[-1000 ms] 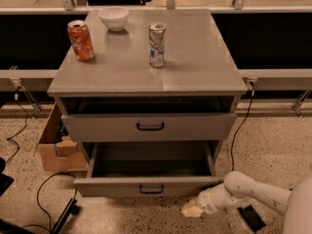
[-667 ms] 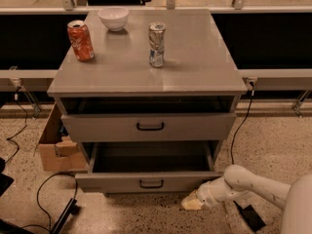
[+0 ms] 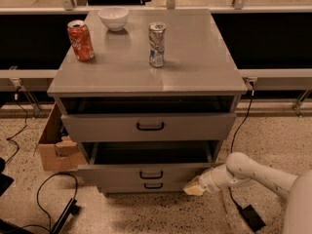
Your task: Close middle drawer
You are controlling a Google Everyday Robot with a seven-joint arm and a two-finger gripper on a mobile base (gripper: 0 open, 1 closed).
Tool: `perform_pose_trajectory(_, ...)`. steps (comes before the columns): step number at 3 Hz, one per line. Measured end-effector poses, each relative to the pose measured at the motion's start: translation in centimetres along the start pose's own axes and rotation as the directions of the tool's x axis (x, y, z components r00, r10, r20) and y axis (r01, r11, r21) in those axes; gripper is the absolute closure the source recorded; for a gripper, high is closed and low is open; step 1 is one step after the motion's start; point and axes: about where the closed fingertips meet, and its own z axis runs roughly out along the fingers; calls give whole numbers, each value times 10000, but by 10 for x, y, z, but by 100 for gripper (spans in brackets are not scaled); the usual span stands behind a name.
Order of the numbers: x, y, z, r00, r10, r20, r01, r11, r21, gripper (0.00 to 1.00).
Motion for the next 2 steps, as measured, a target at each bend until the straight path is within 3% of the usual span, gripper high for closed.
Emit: perform_pose_trajectory(2, -17, -28, -14, 9974, -215, 687, 150, 9955, 938, 100)
